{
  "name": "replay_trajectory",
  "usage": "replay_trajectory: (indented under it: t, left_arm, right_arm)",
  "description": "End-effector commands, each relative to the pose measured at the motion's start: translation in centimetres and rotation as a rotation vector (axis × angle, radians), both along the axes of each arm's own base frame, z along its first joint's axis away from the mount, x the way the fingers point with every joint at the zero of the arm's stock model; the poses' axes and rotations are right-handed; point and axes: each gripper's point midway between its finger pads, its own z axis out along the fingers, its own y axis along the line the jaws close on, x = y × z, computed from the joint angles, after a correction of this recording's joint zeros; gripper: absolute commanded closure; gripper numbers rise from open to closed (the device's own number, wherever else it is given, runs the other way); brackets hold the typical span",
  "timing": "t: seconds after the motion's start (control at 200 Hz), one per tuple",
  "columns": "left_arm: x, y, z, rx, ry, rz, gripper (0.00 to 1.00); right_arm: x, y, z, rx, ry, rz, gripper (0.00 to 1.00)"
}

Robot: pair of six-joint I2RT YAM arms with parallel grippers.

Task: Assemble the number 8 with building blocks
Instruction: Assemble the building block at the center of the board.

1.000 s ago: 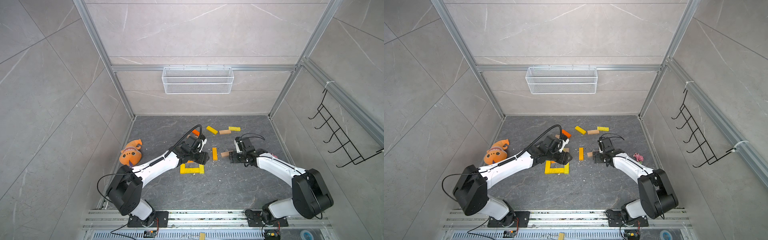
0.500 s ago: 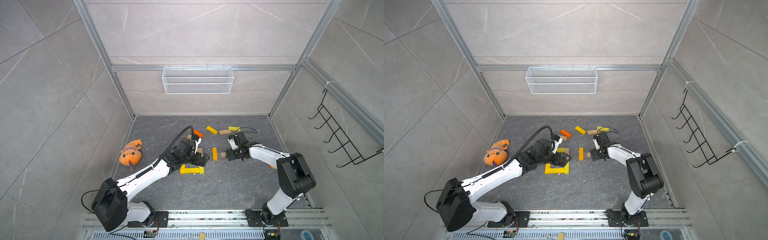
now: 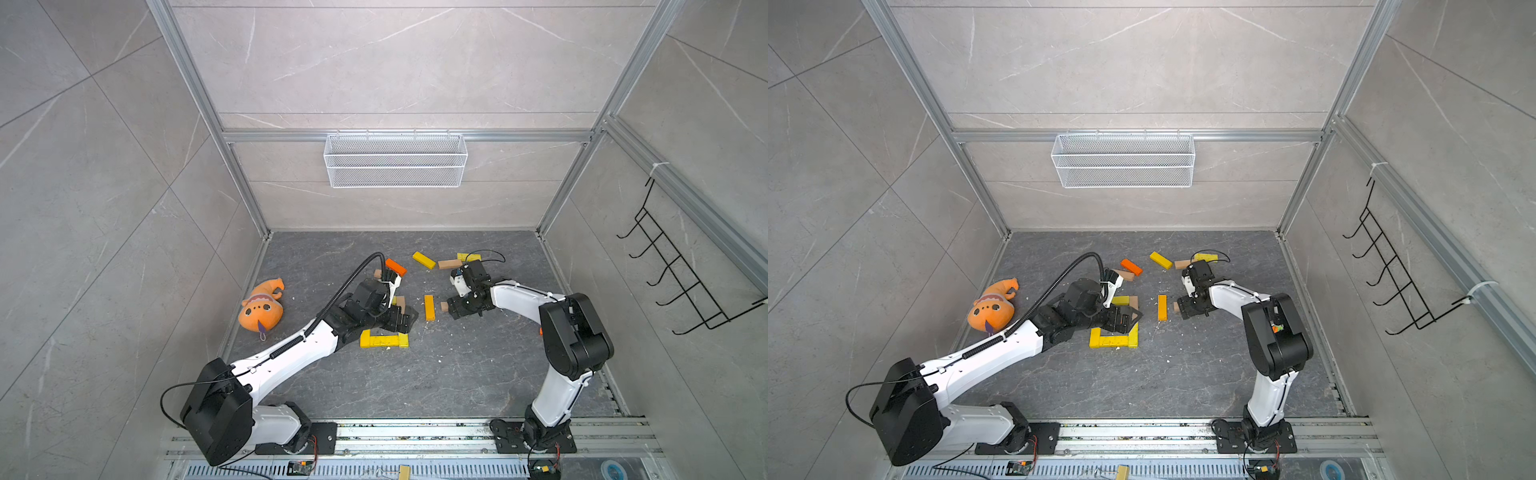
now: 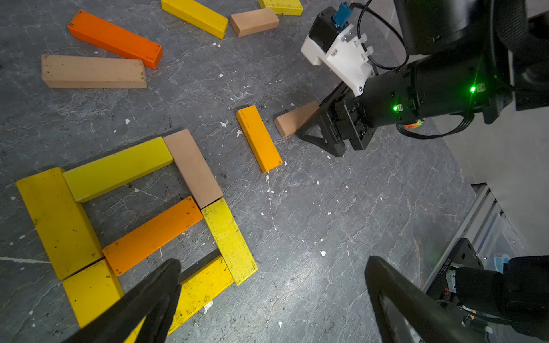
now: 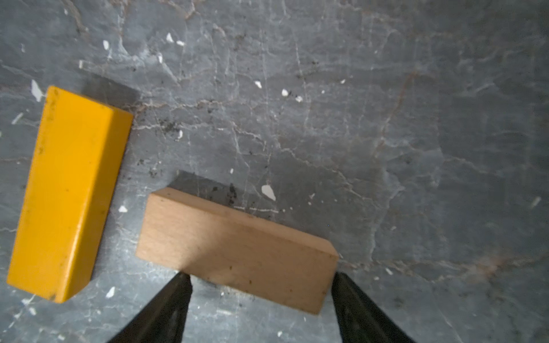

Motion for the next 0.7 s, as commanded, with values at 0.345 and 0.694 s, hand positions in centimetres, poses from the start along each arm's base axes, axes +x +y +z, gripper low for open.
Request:
replay_trajectory:
  t: [0.345,0.694]
  left_arm:
    - [0.09,-0.10,1.15,-0.051,-0.020,0.018,0.00]
    - [0.02,-0.17,0.92,-0.052,-0.013,0.017,0.01]
  right_arm:
    - [0.01,0.76,-0.04,0.026,0.057,0.030,0.31]
    - [0.82,0.76,-0.17,0.012,0.065,0.015,0.32]
